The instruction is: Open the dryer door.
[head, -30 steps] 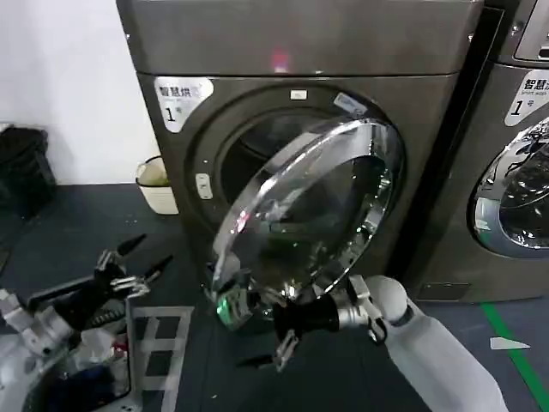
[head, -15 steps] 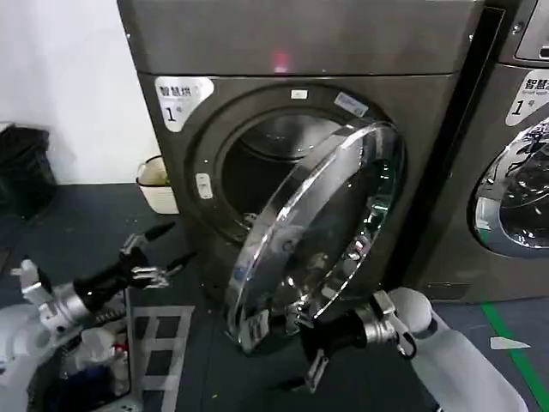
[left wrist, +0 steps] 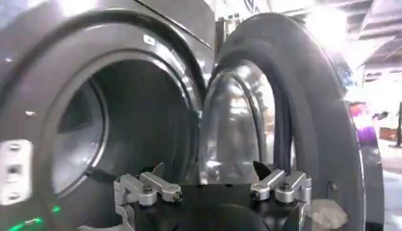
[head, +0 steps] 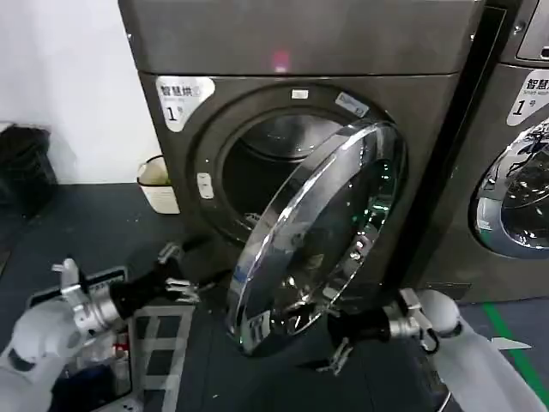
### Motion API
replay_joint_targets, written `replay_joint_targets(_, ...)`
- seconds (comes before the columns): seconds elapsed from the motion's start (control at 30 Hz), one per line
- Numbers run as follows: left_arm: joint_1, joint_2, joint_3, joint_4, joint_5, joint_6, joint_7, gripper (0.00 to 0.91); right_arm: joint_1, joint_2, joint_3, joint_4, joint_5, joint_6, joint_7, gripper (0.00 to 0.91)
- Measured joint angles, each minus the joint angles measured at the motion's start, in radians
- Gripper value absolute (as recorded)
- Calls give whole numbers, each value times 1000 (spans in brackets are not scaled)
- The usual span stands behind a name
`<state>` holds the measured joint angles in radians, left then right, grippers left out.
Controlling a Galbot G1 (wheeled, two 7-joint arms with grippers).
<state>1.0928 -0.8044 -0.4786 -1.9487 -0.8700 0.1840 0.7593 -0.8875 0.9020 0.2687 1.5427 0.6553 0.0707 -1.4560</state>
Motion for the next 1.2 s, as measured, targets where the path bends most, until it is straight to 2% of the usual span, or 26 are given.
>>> replay_joint_targets(0.2, -48, -28, 74, 35, 1, -2, 7, 907, -48, -30, 135, -28, 21, 24, -5, 907)
replay_joint_targets(0.63, -101, -54, 176, 35, -7, -11, 47, 907, -154, -20, 462, -103, 58, 30, 54, 907)
replay_joint_targets(0.77, -120, -60, 212, 35, 4, -12, 42, 907, -202, 12, 579, -94, 80, 22, 129, 907)
replay_joint_targets(1.0, -153, -79, 281, 2, -3, -16, 4, 907, -294, 92, 768, -15, 136, 89, 362, 907)
replay_joint_targets(1.2, -196, -108, 359, -11, 21, -22, -22, 907, -345, 157, 918, 79, 162, 65, 626, 907)
